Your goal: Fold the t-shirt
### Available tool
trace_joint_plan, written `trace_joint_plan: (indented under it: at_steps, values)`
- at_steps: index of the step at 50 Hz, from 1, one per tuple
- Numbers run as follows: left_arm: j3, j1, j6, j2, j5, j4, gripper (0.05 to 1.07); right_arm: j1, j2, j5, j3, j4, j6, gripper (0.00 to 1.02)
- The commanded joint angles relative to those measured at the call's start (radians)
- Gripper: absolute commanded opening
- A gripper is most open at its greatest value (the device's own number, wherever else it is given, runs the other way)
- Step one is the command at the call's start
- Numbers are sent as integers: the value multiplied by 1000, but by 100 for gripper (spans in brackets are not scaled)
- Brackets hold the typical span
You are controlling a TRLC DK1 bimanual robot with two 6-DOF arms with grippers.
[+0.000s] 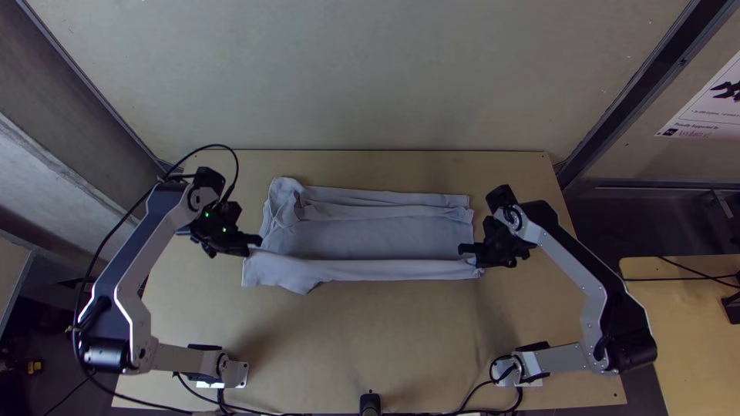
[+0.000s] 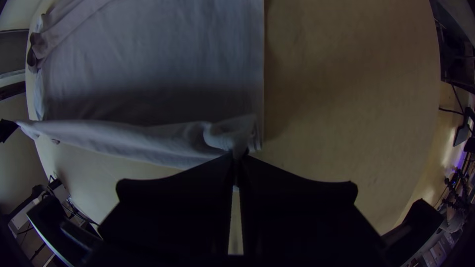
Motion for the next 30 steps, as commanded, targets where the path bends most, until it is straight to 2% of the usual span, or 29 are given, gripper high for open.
trace_joint_plan:
  at_steps: [1,30]
  values:
    - [94,15,20,66,-1,-20,8,-5,50,11,55,-5,-4,2]
    - [545,27,20,407,-7,-80,8,-28,312,61,372,-5,-10,2]
